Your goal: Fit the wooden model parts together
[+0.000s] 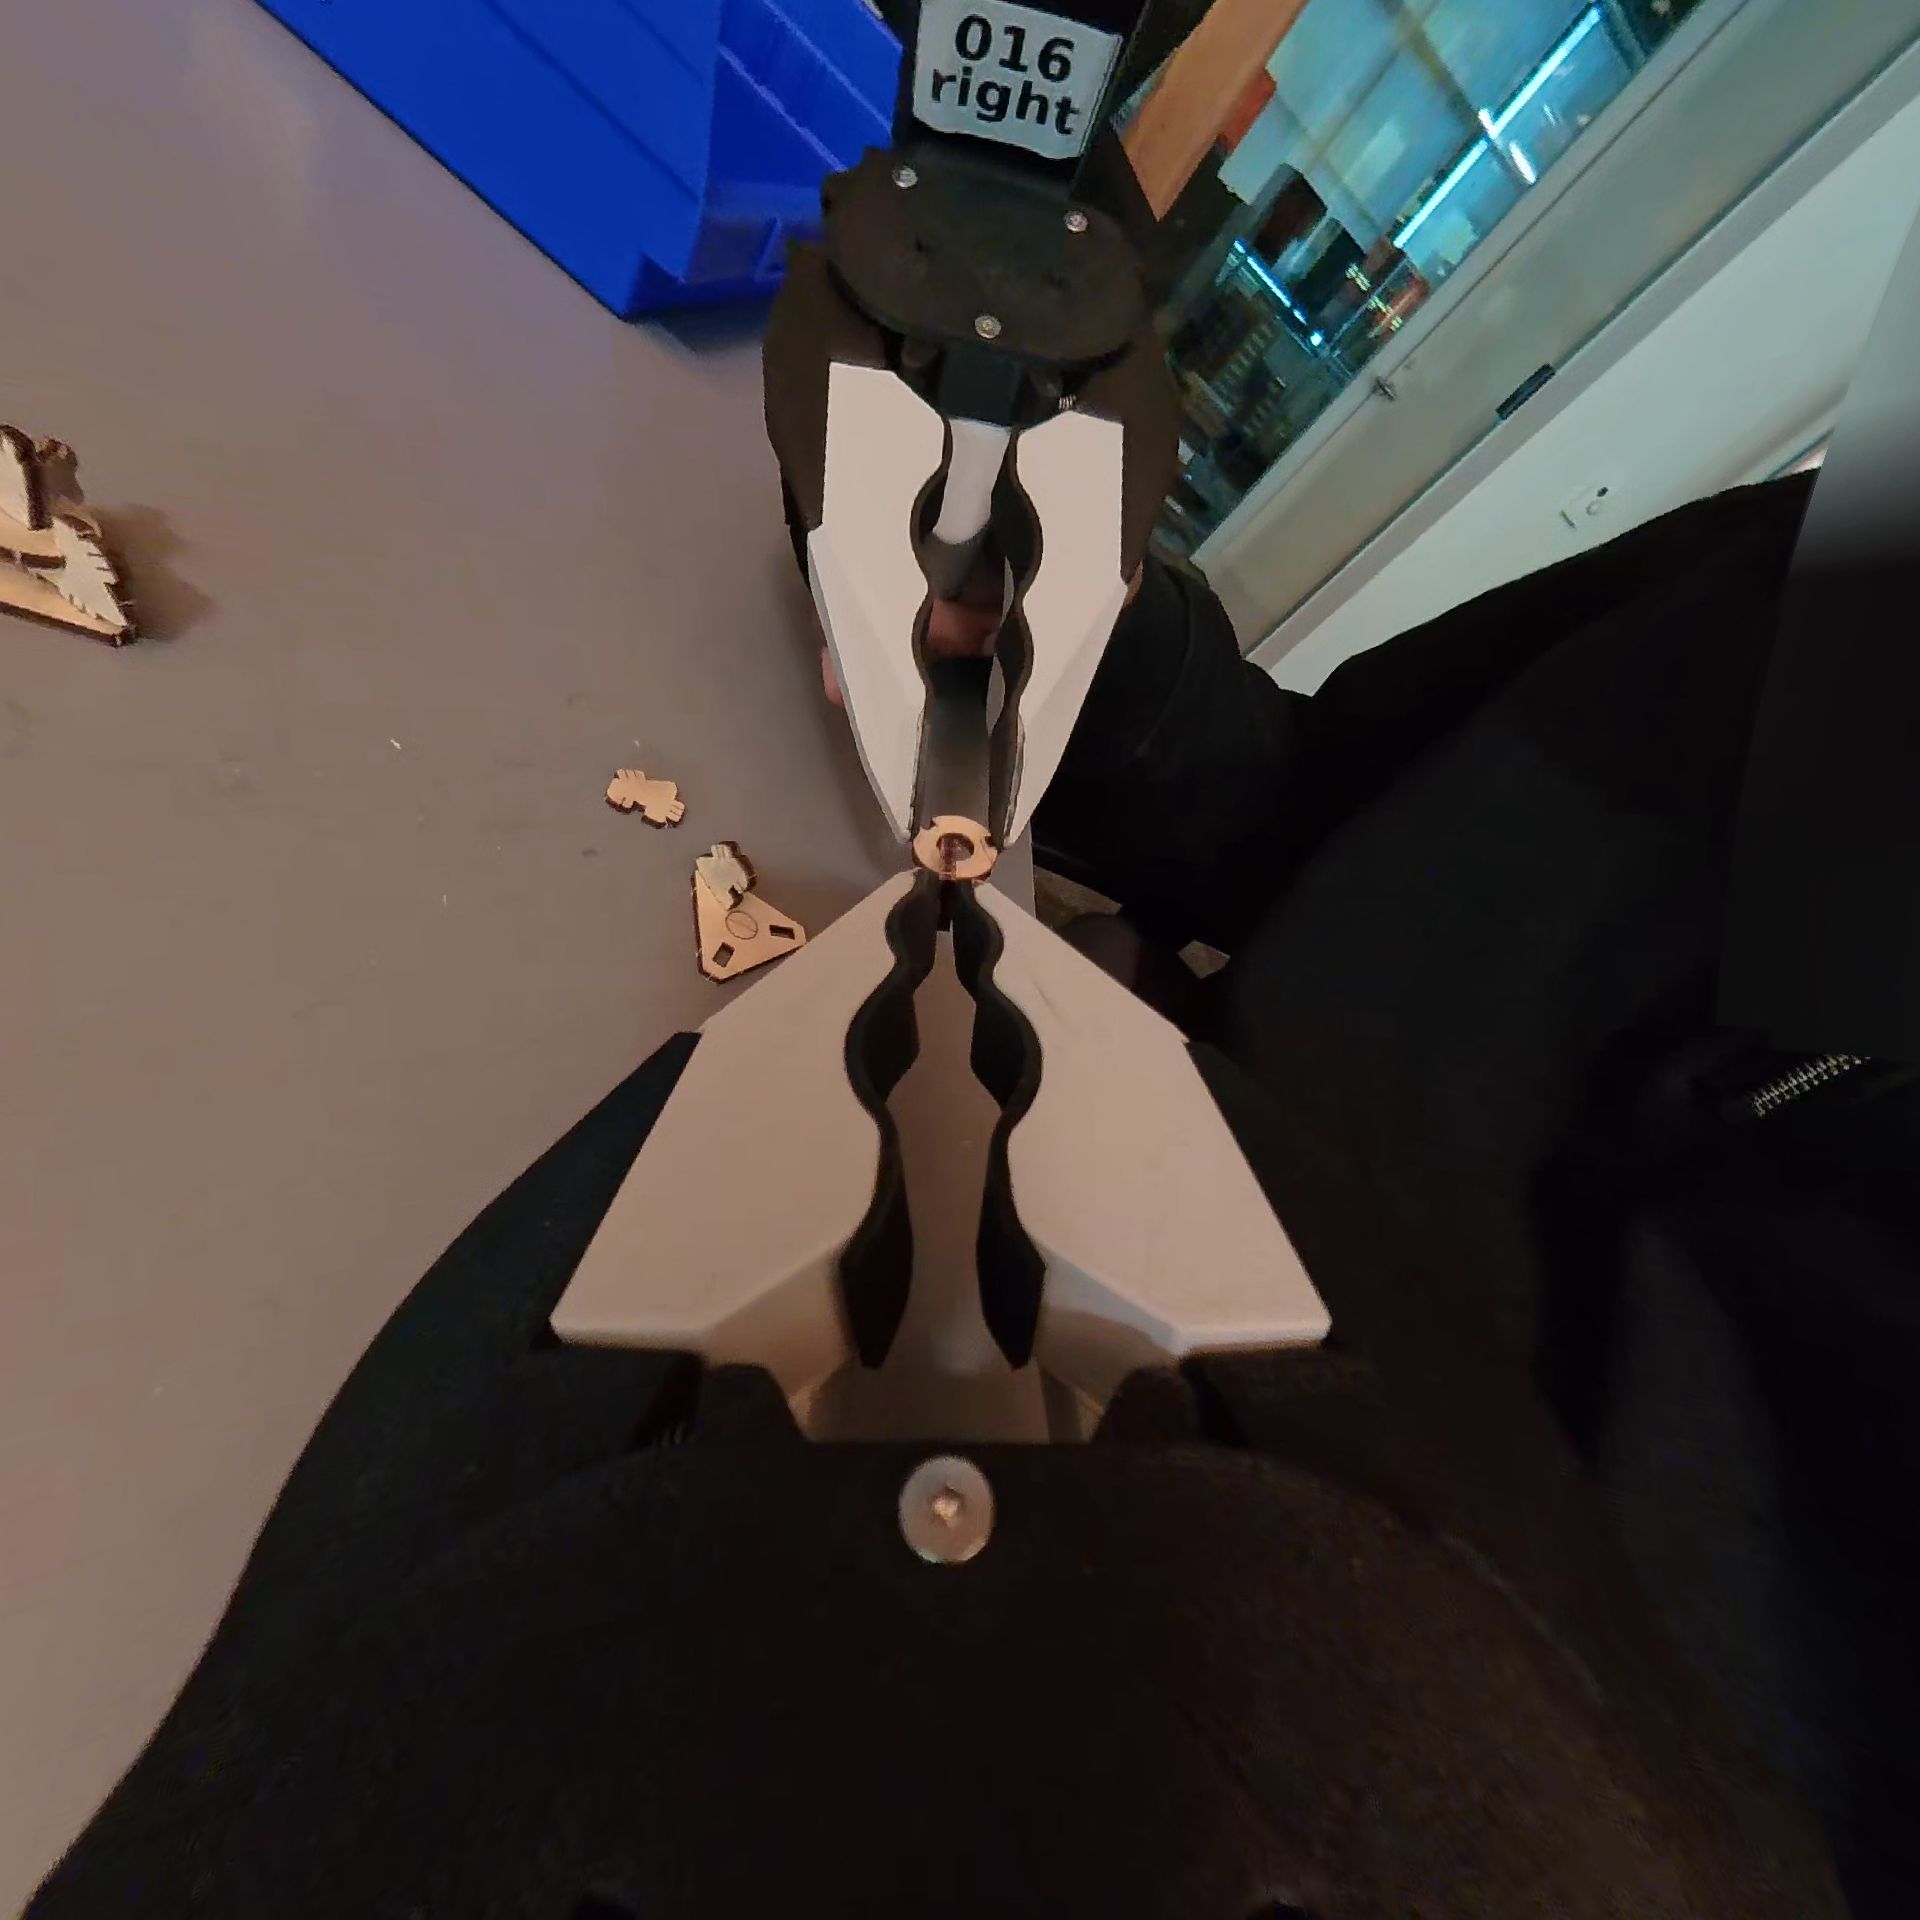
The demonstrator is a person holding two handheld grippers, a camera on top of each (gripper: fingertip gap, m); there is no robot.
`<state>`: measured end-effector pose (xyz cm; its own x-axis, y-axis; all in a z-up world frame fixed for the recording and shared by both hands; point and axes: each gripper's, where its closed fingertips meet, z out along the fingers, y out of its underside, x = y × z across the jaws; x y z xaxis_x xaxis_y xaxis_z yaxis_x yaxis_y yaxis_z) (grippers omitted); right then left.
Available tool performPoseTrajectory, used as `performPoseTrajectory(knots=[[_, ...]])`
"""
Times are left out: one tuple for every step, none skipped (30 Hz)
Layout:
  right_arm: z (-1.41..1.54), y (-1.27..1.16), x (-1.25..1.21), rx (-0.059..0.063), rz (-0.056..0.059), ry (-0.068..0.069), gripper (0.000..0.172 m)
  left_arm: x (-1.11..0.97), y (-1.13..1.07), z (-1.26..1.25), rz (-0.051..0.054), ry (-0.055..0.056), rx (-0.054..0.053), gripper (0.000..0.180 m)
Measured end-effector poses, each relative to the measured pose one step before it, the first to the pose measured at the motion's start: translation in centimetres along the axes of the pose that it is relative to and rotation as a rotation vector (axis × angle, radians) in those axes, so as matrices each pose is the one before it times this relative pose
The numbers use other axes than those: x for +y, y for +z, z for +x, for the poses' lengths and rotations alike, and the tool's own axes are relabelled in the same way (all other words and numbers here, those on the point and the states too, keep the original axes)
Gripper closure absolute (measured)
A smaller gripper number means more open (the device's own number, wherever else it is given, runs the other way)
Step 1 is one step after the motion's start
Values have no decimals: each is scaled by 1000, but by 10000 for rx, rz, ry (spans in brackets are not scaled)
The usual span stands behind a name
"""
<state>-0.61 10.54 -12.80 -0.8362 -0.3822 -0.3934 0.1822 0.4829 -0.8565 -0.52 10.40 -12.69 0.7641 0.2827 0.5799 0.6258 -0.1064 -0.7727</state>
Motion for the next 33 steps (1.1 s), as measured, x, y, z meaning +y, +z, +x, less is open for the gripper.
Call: performPoseTrajectory(knots=[[22, 37, 22, 20, -19, 0, 158, -66, -56, -13, 58, -29, 17, 179], [-38, 52, -8, -13, 7, 3, 158, -61, -54, 32, 44, -35, 55, 179], [-124, 30, -112, -77, 74, 36, 158, -67, -59, 139, 54, -8, 116, 179], [-101, 0, -173, -73, 119, 44, 158, -129, -103, 91, 111, -6, 76, 179], [-66, -36, -227, -67, 157, 35, 158, -145, -115, 33, 122, -14, 32, 179], [-94, -50, -253, -95, 172, 46, 158, -114, -93, 59, 89, -17, 63, 179], [-26, -21, -188, -60, 124, 59, 158, -125, -83, 49, 101, -34, 51, 179], [19, 17, -113, -17, 70, 45, 158, -79, -74, 2, 67, -23, 27, 179], [14, 11, -113, -7, 73, 29, 158, -98, -72, 27, 76, 2, 16, 179], [1, -2, -177, -18, 116, 38, 158, -132, -105, 39, 108, 14, 18, 179], [-23, -8, -245, -52, 167, 56, 158, -228, -122, 84, 182, -2, 58, 179], [-78, -31, -283, -102, 199, 69, 158, -252, -111, 168, 210, -38, 140, 179], [-52, -37, -265, -94, 189, 87, 158, -225, -83, 84, 181, -56, 94, 179], [24, -32, -148, -41, 108, 91, 158, -74, -30, 3, 59, -39, 19, 179], [74, 2, -31, 10, 24, 66, 158, -29, -15, -72, 20, -8, -51, 179], [86, 9, -43, 28, 29, 67, 158, -50, -45, -67, 46, 5, -61, 179], [56, 15, -90, -10, 77, 112, 158, -88, -70, 6, 70, 17, -6, 179], [66, 11, -103, -16, 81, 132, 159, -121, -79, 45, 91, 26, 20, 179], [124, 10, -57, 30, 42, 88, 158, -75, -39, 32, 57, 18, 12, 179], [27, -7, -17, 8, 10, 18, 158, 12, 10, 24, -9, 7, 7, 179], [-73, -5, 4, -35, -2, -24, 158, 54, 46, 72, -37, 29, 35, 179], [-26, -2, 7, -8, -3, -14, 158, 39, 23, -15, -27, 48, -50, 179], [15, 12, 14, 6, -9, 8, 158, -13, 4, -9, 6, 49, -49, 179], [8, 17, 17, -3, -14, 7, 158, -9, -12, 16, 8, 15, -4, 179], [20, 15, 6, 2, -9, 10, 158, -5, -5, -26, 7, -24, 2, 179], [17, 5, 0, 2, -4, 19, 158, -12, -13, -21, 7, -29, 10, 179], [0, 11, 13, -11, -5, 14, 158, 3, 2, 14, -5, -13, 18, 179], [-9, -2, -12, -15, 0, 10, 158, 3, -2, 15, -2, -3, 9, 179], [-14, 0, 6, -23, 0, 17, 158, 13, 10, 2, -11, -16, 17, 179], [-8, -11, 0, -28, -1, 20, 158, 21, 10, 21, -15, -27, 35, 179], [-4, 1, -7, -13, 3, 14, 158, -5, -2, -13, -3, -21, 12, 179], [9, 0, -3, 2, -4, 8, 159, 7, -2, -17, -1, 5, -15, 179], [-12, 1, 13, -4, -7, -1, 158, 1, 8, 21, -4, 22, -6, 179]])
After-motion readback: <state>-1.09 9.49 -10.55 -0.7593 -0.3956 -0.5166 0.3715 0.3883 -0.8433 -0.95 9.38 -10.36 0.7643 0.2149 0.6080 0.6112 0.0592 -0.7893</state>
